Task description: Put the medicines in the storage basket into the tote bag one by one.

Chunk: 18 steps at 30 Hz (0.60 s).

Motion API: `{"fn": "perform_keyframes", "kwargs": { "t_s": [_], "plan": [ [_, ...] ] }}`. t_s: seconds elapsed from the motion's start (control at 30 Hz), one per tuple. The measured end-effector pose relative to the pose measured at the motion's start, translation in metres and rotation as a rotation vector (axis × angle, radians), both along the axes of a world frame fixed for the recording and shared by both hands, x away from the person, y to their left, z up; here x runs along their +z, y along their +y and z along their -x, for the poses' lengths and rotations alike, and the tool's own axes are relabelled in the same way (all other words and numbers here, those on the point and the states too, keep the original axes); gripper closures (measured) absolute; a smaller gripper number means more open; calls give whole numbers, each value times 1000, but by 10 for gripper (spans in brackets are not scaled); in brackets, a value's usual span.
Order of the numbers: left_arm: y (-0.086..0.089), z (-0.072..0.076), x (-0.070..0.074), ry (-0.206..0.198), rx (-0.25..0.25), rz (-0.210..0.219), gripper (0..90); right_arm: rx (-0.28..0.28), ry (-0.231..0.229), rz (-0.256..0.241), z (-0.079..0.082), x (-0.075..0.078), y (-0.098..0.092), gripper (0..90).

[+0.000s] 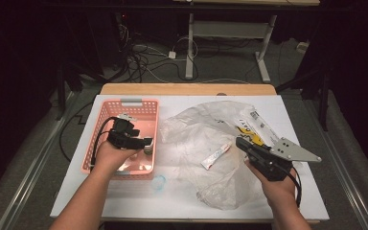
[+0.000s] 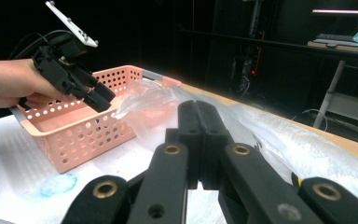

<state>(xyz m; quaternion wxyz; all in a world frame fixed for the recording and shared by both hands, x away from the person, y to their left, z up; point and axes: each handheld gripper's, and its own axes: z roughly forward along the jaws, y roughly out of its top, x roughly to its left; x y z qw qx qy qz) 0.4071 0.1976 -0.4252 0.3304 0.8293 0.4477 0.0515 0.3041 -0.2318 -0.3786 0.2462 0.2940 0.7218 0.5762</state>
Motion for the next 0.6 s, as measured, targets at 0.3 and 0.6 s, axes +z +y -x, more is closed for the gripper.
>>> {"fn": "perform_keyframes", "kwargs": {
  "t_s": [0.3,0.6],
  "plan": [
    [-5,-8,-6,50,-21,-42,351,0,3,0,0,0,0,900],
    [-8,-15,-11,74,-37,-78,371,0,7,-1,0,-1,1,900]
  ]
}}
